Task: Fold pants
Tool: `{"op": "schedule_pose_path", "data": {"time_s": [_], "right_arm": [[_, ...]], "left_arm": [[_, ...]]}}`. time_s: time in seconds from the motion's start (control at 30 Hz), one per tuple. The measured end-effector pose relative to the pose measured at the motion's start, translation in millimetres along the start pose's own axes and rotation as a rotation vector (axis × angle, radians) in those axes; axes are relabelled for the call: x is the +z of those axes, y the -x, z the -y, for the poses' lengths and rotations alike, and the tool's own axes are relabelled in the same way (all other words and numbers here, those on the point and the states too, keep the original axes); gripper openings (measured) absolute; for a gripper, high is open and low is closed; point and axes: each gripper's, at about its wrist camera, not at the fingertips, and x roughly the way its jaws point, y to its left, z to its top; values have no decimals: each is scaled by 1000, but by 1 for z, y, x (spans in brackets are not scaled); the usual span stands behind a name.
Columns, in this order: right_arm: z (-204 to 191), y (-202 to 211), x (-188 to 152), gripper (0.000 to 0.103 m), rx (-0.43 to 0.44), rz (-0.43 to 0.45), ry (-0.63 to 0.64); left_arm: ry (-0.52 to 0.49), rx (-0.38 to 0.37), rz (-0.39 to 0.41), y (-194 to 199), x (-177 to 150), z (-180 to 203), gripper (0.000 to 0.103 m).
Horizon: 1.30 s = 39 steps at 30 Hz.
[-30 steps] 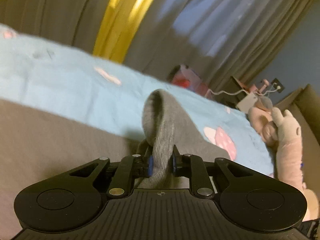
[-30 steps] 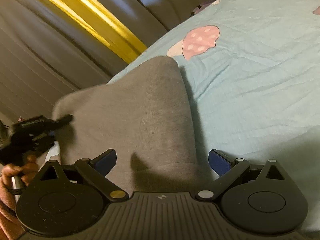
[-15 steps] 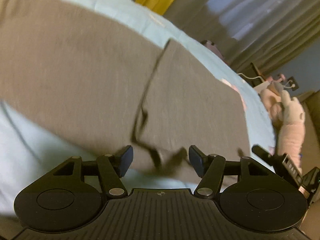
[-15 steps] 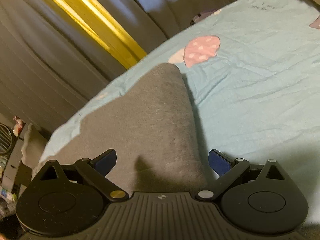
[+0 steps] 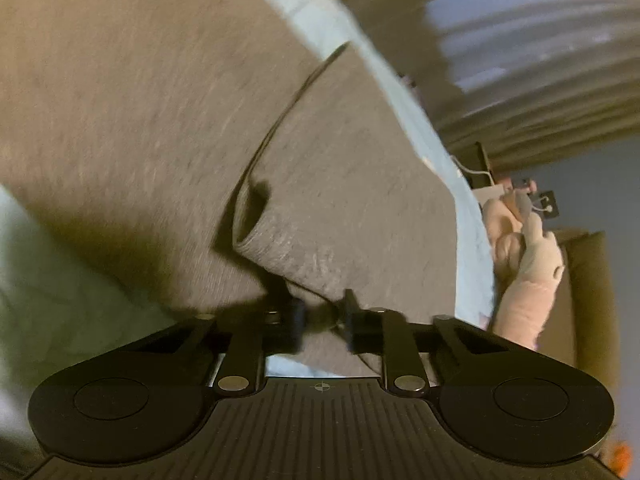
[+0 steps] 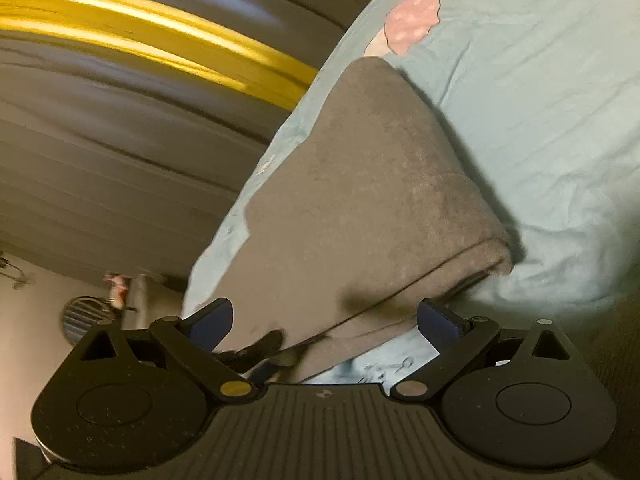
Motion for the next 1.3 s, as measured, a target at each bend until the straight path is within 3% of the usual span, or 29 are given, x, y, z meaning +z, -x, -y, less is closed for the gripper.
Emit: {"op": "schedule_pose_path", "data": {"time_s": [0.1, 0.23, 0.37, 0.43, 0.5, 0.6, 0.67, 0.73, 0.83, 0.87, 0.97, 1.03, 1.1, 1.2, 1.3], "right_arm": [[1, -5, 3, 96, -27, 24, -5], [4, -1, 3, 47, -44, 50, 23], [18, 2, 5, 17, -102, 53, -26], [17, 6, 6, 14, -154, 69, -11], [9, 10, 5, 13, -239, 98, 53], [-6, 17, 3, 13, -338, 133, 162], [-9, 17, 4, 16, -376, 129, 192], [-10, 20, 6, 18, -322, 110, 178], [-19, 24, 5, 30, -242, 109, 222], [-23, 24, 4, 33, -234, 113, 242], [-32, 19, 4, 33, -199, 90, 268], [-40, 13, 5, 34, -185, 102, 308], [-46, 4, 6, 36, -224, 115, 353], [-39, -16, 6, 44, -264, 93, 380], [-23, -30, -1, 45, -340, 45, 405]], "left_arm": [[-96, -9, 74, 19, -5, 15, 11], [-236, 22, 104, 39, -2, 34, 10], [-295, 107, 60, 49, -4, 33, 7], [-321, 199, 32, 46, -8, 29, 7], [-291, 236, 0, 44, -8, 21, 7], [-280, 252, 47, 51, -6, 23, 8], [-286, 325, 90, 54, -6, 27, 7], [-259, 378, 157, 60, -4, 26, 7], [-172, 378, 254, 75, 5, 20, 11], [-162, 361, 253, 76, 8, 21, 17], [-175, 269, 209, 75, 15, 30, 37], [-211, 253, 215, 70, 18, 42, 43], [-240, 259, 200, 58, 23, 55, 54], [-284, 311, 119, 29, 25, 63, 54], [-316, 432, 4, -2, 16, 57, 39]]}}
